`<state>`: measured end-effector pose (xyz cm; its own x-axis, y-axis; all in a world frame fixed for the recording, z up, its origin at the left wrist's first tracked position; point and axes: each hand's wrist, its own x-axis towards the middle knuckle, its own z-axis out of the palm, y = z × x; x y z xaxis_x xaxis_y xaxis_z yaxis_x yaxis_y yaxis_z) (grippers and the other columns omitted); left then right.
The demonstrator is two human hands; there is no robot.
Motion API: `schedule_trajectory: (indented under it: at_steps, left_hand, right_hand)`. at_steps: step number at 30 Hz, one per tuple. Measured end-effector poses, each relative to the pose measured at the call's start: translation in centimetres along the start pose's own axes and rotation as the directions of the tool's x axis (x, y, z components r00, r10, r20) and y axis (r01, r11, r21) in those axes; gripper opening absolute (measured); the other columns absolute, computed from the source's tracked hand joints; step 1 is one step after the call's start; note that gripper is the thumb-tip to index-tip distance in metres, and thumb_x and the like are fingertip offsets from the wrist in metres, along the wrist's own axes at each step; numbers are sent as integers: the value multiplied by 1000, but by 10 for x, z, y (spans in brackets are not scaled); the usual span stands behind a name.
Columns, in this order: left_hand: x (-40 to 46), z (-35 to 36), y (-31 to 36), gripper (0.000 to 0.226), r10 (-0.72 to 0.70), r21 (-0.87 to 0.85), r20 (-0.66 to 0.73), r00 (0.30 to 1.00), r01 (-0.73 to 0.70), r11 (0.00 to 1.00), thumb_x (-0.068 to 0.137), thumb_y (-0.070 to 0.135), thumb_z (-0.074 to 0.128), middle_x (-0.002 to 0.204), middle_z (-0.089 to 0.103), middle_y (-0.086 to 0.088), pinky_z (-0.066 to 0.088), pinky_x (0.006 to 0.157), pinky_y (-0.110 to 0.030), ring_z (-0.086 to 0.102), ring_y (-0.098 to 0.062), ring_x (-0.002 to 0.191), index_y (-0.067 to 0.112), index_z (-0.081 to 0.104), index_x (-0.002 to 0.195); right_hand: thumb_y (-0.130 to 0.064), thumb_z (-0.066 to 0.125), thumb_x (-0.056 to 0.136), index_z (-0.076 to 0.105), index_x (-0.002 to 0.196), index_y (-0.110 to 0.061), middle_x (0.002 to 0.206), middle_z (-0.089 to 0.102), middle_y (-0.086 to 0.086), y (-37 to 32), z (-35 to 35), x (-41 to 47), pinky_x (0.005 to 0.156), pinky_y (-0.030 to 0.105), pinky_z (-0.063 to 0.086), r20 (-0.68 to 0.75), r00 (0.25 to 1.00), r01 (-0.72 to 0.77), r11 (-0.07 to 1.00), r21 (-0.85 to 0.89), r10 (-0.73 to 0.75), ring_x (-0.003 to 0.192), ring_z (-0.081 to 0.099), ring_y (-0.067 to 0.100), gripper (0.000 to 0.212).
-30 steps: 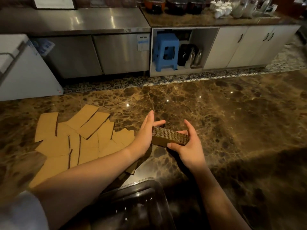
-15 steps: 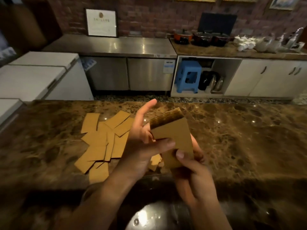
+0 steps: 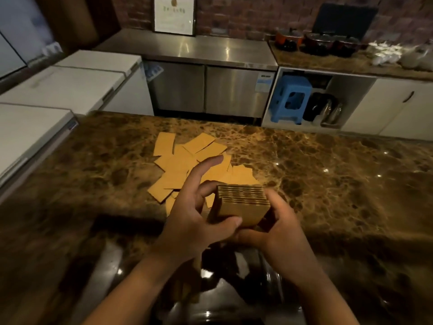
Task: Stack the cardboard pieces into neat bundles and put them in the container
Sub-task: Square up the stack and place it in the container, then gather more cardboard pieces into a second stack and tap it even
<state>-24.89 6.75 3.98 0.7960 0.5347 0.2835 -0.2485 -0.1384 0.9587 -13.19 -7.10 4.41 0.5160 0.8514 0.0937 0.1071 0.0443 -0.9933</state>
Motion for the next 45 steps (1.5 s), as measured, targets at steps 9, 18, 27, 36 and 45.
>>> schedule_trajectory:
  at_steps: [9, 18, 27, 36, 45]
  left_hand:
    - [-38, -39, -11, 73, -136, -2, -65, 989, 136, 991, 66, 33, 87, 121, 70, 3, 57, 92, -42, 67, -21, 114, 52, 50, 126]
    - [-87, -73, -54, 54, -432, -103, -288, 855, 421, 901, 75, 67, 57, 132, 60, 14, 40, 111, -38, 55, -5, 126, 42, 54, 123]
    - [-94, -59, -58, 64, -519, -245, -50, 853, 494, 835, 86, 82, 30, 144, 58, 9, 39, 112, -56, 51, -17, 136, 51, 53, 136]
    - [-91, -51, -48, 55, -496, -392, -46, 867, 441, 808, 90, 73, 35, 138, 64, 7, 43, 107, -45, 57, -14, 130, 47, 60, 132]
    - [-99, -52, -29, 53, -627, -472, 67, 776, 578, 665, 82, 72, 47, 106, 78, 5, 60, 73, -24, 73, -14, 100, 34, 80, 101]
  right_hand:
    - [5, 86, 64, 63, 118, -18, 112, 74, 8, 18, 31, 0, 72, 29, 60, 83, 986, -156, 980, 123, 146, 100, 73, 24, 63]
    - [2, 82, 71, 58, 132, -25, 122, 70, 9, 66, 36, 0, 93, 53, 57, 190, 619, -772, 635, -33, 762, 112, 66, 35, 71]
    - [-15, 79, 81, 64, 111, -25, 109, 73, 1, 64, 81, 7, 84, 42, 59, 39, 677, -696, 658, -287, 735, 99, 69, 23, 35]
    - [-13, 56, 96, 66, 84, -12, 93, 63, 14, 53, 101, -2, 91, 47, 50, 35, 689, -708, 683, -178, 724, 96, 62, 36, 16]
    - [-15, 61, 97, 71, 93, -26, 77, 74, -9, 60, 111, -22, 68, 23, 53, 149, 702, -690, 717, -98, 696, 73, 68, 3, 15]
